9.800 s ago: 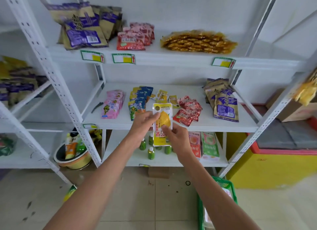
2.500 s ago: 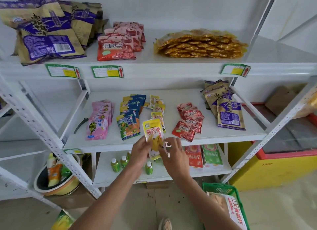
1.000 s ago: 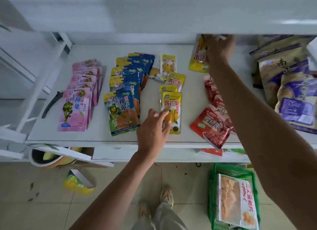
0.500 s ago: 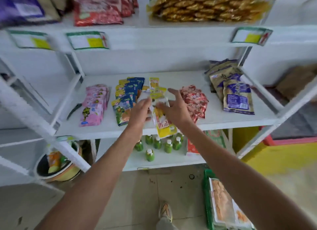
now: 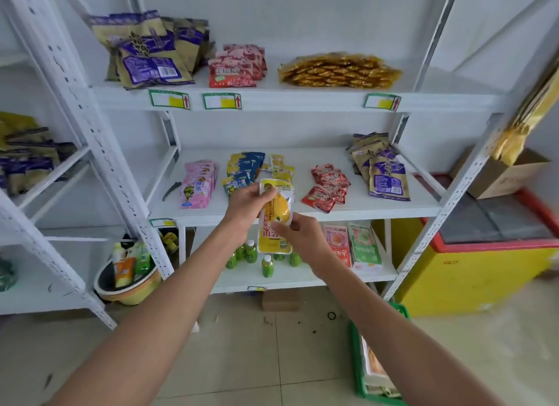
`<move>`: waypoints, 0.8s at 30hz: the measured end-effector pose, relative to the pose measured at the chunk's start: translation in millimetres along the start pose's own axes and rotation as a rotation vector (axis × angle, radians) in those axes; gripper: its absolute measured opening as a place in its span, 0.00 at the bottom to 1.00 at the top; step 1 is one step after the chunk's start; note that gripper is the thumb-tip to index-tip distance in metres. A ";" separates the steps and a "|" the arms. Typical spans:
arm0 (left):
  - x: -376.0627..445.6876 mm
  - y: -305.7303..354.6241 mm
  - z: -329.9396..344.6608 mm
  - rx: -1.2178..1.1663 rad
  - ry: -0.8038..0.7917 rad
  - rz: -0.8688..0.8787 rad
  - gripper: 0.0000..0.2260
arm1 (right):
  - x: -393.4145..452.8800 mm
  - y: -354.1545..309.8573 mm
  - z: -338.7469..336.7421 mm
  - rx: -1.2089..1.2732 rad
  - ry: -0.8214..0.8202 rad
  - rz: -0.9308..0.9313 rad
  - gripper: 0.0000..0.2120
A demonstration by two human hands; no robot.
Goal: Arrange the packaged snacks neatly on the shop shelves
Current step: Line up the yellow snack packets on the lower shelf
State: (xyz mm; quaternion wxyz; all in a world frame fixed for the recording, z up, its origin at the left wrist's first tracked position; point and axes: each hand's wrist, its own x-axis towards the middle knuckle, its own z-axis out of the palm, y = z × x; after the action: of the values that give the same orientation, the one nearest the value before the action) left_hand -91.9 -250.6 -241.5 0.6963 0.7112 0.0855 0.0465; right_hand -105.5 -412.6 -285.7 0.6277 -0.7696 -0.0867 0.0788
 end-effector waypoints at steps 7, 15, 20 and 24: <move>-25.0 10.6 -2.0 -0.076 0.047 0.033 0.05 | -30.6 -14.1 -3.9 0.075 -0.101 -0.048 0.14; -31.6 13.3 -14.8 -0.115 0.063 0.043 0.05 | -19.9 -14.1 -58.3 0.213 0.020 0.078 0.10; -52.0 -5.2 -15.9 0.213 -0.277 -0.005 0.10 | 1.4 -33.5 -85.1 0.463 0.079 0.035 0.06; -54.0 3.0 1.6 0.195 -0.358 -0.001 0.22 | 15.5 -49.0 -86.8 0.302 -0.012 -0.046 0.12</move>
State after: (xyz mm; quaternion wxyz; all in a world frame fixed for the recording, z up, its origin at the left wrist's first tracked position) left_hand -144.4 -262.3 -235.7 0.6281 0.7722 -0.0351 -0.0894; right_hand -72.1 -482.0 -220.6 0.7376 -0.6636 -0.0952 0.0813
